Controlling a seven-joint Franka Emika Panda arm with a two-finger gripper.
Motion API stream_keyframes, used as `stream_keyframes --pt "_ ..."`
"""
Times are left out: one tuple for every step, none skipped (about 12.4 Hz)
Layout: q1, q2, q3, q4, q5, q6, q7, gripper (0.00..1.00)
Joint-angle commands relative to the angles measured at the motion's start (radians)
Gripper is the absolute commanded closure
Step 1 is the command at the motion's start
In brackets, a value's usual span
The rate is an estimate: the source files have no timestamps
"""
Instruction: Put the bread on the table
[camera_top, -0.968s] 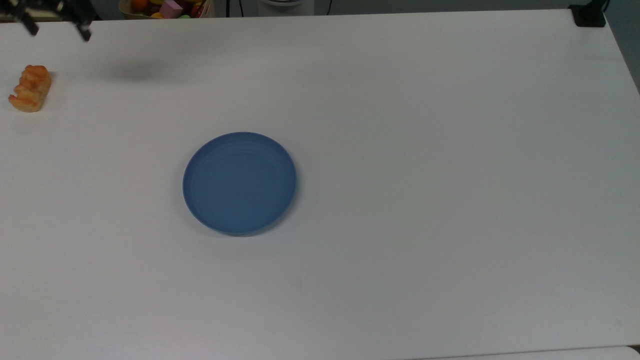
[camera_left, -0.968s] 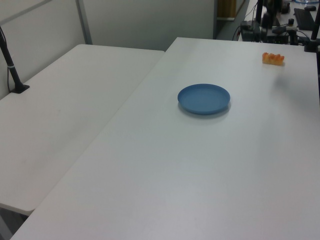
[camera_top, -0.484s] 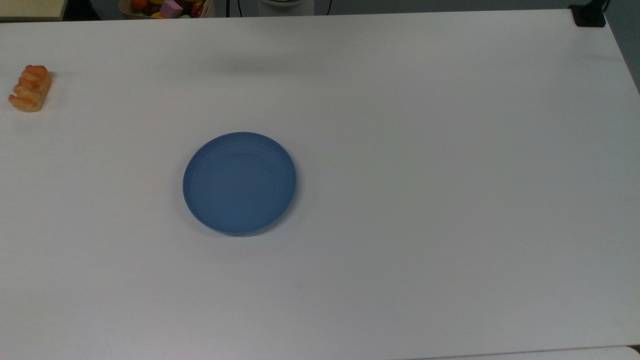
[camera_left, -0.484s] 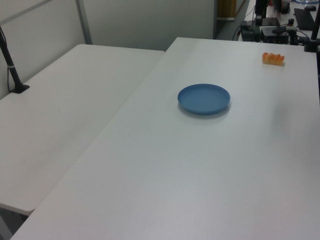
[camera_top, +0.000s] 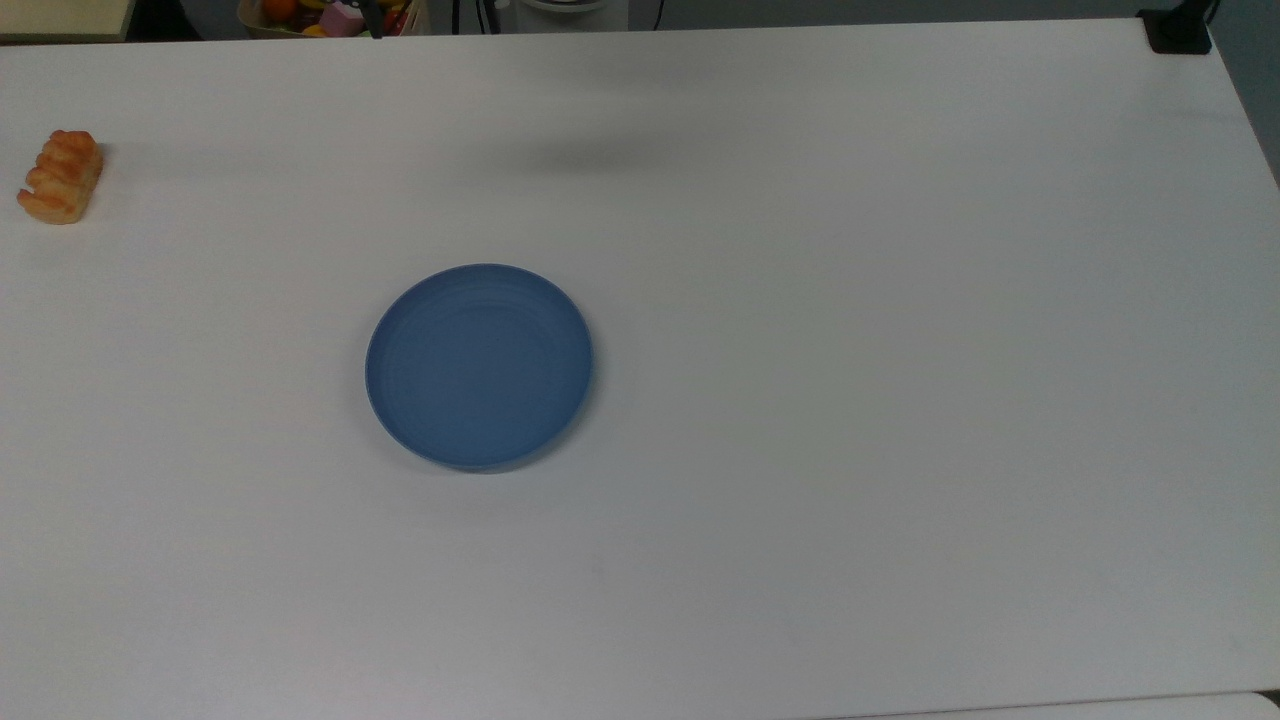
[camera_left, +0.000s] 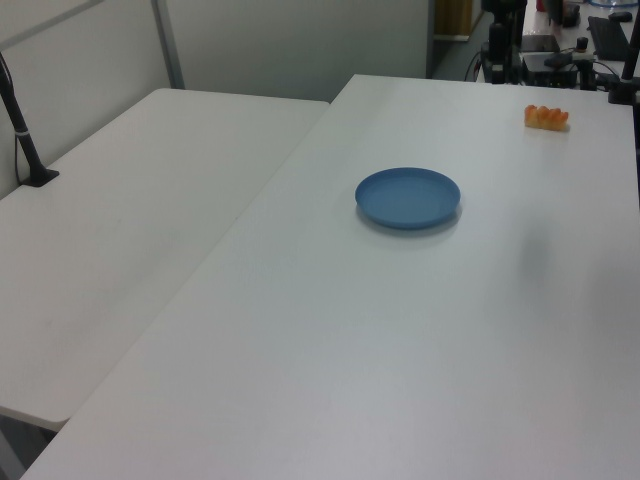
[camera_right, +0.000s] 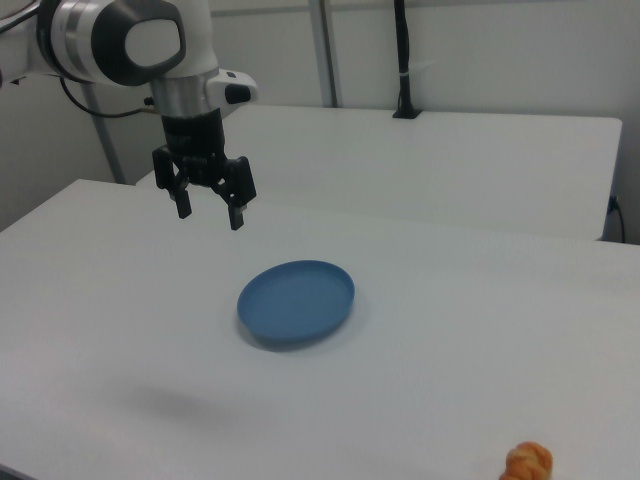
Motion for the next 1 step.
stream_keyframes --pt "-0.006 -0.010 -0.011 -0.016 0.011 0.029 0.091 0.00"
